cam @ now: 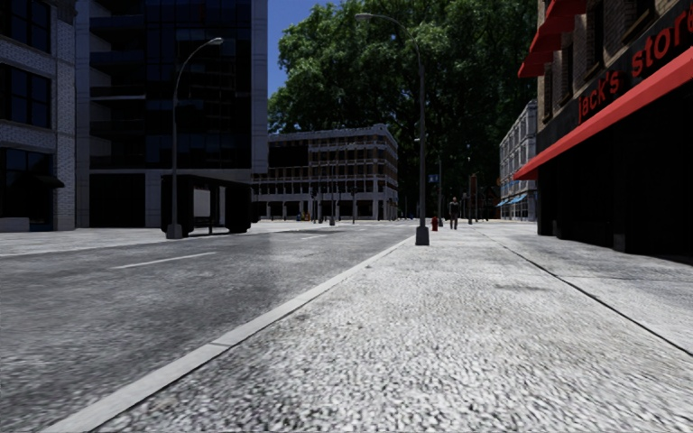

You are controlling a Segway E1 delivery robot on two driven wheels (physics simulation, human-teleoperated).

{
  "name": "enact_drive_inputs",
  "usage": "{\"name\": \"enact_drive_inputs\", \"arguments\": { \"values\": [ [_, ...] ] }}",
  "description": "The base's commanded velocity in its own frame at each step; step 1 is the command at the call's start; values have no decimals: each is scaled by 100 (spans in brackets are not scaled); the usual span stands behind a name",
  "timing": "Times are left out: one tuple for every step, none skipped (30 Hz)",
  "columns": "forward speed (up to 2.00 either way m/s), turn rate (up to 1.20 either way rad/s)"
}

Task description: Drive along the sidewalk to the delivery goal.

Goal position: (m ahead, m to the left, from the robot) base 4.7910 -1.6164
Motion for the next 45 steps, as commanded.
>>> {"name": "enact_drive_inputs", "arguments": {
  "values": [
    [200,0],
    [200,0],
    [200,0],
    [200,0],
    [200,0],
    [200,0],
    [200,0],
    [200,0],
    [200,-51],
    [200,-68],
    [200,-73],
    [200,-75],
    [200,-75],
    [200,-75],
    [200,-75],
    [200,-75],
    [200,-75],
    [200,-40],
    [200,-40],
    [200,0],
    [200,0],
    [200,0],
    [200,0],
    [200,0],
    [200,0],
    [200,0],
    [200,0],
    [200,0],
    [200,0],
    [200,0],
    [200,0],
    [200,0],
    [200,0],
    [200,0],
    [200,0],
    [200,0],
    [200,0],
    [200,0],
    [200,0],
    [200,0],
    [200,-46],
    [200,-46],
    [200,-89],
    [200,-99],
    [200,-101]
  ]
}}
